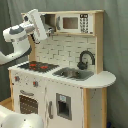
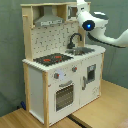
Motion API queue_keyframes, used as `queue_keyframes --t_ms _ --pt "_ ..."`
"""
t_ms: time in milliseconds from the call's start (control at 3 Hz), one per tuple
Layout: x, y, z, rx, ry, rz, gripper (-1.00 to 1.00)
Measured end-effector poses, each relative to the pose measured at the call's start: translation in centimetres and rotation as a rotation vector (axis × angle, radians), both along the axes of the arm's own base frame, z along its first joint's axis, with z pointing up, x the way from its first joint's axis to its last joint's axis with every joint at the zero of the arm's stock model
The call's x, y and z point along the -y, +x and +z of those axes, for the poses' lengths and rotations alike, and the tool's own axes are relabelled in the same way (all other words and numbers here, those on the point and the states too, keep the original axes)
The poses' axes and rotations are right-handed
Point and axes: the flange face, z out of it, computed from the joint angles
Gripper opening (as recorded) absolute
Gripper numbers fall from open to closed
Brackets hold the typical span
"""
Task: Play with the kitchen
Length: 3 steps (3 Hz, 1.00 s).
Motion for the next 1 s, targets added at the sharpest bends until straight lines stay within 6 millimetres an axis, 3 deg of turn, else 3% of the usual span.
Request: queue_keyframes --t_ms 333,1000 --pt "-2.2 -2.2 -1.0 -0.005 0.013 -0.002 1.0" --pt "0.0 -4.0 -4.0 -0.055 0.119 -0.089 1.0"
